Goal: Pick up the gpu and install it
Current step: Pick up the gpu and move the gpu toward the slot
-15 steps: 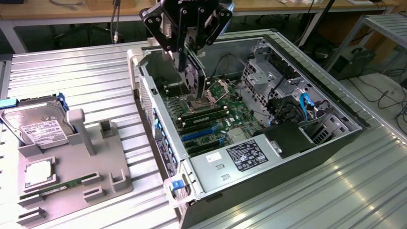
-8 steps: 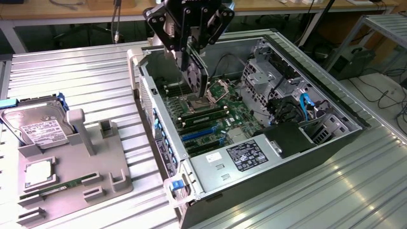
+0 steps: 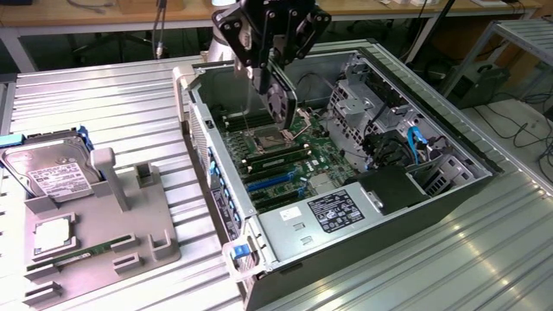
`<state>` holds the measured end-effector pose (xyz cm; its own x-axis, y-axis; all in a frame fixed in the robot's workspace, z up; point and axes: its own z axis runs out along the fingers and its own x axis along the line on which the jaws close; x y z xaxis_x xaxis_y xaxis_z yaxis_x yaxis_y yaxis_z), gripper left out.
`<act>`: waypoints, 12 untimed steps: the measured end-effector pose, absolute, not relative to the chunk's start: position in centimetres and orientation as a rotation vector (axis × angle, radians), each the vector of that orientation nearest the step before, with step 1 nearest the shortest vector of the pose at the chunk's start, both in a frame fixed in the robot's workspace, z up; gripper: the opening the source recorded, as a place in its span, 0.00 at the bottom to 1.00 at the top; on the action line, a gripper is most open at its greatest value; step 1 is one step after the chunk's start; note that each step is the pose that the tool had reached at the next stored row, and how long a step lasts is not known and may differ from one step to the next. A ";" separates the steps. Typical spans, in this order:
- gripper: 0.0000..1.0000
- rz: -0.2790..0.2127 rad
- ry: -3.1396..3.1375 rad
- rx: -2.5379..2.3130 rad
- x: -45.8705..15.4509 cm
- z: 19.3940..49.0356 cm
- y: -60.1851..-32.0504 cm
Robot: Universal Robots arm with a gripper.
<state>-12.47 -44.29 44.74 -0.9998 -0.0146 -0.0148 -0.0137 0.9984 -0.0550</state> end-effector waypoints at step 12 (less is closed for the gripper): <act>0.27 -0.086 3.125 -0.010 -10.1 44.7 -44.3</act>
<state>-10.09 -44.29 44.72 -0.9999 -0.0070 -0.0148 -0.0062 0.9985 -0.0550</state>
